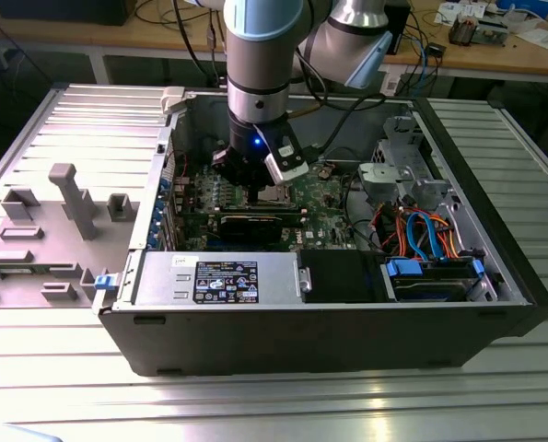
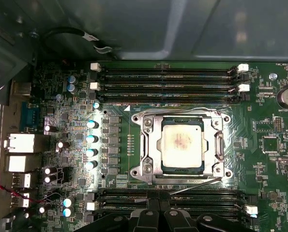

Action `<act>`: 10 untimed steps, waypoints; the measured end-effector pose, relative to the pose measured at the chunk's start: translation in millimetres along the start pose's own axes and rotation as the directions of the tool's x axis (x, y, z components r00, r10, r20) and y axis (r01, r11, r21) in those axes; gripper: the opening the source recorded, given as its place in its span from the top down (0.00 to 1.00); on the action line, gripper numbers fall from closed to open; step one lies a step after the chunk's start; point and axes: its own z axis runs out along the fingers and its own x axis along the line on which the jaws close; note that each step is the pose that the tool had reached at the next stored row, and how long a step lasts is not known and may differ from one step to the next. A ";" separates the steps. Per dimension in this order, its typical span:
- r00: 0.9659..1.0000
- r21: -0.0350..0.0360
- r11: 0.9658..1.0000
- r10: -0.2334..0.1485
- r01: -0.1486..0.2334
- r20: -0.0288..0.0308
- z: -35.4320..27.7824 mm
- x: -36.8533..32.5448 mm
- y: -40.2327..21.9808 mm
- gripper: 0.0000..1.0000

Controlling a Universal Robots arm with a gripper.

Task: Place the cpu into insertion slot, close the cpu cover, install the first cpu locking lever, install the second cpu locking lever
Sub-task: 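Install the second cpu locking lever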

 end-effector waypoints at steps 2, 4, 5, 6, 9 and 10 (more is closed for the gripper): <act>1.000 0.000 1.000 0.000 0.000 0.000 0.0 0.0 0.0 0.89; 1.000 0.000 1.000 0.000 0.000 0.000 0.0 0.0 0.0 0.89; 1.000 0.000 1.000 0.000 0.000 0.000 0.0 0.0 0.0 0.89; 1.000 0.000 1.000 0.000 0.000 0.000 0.1 0.0 0.0 0.89; 1.000 0.000 1.000 -0.025 0.025 -0.017 3.1 -0.7 -0.3 0.89; 0.999 -0.002 0.999 -0.040 0.040 -0.021 3.9 -0.6 -0.4 0.89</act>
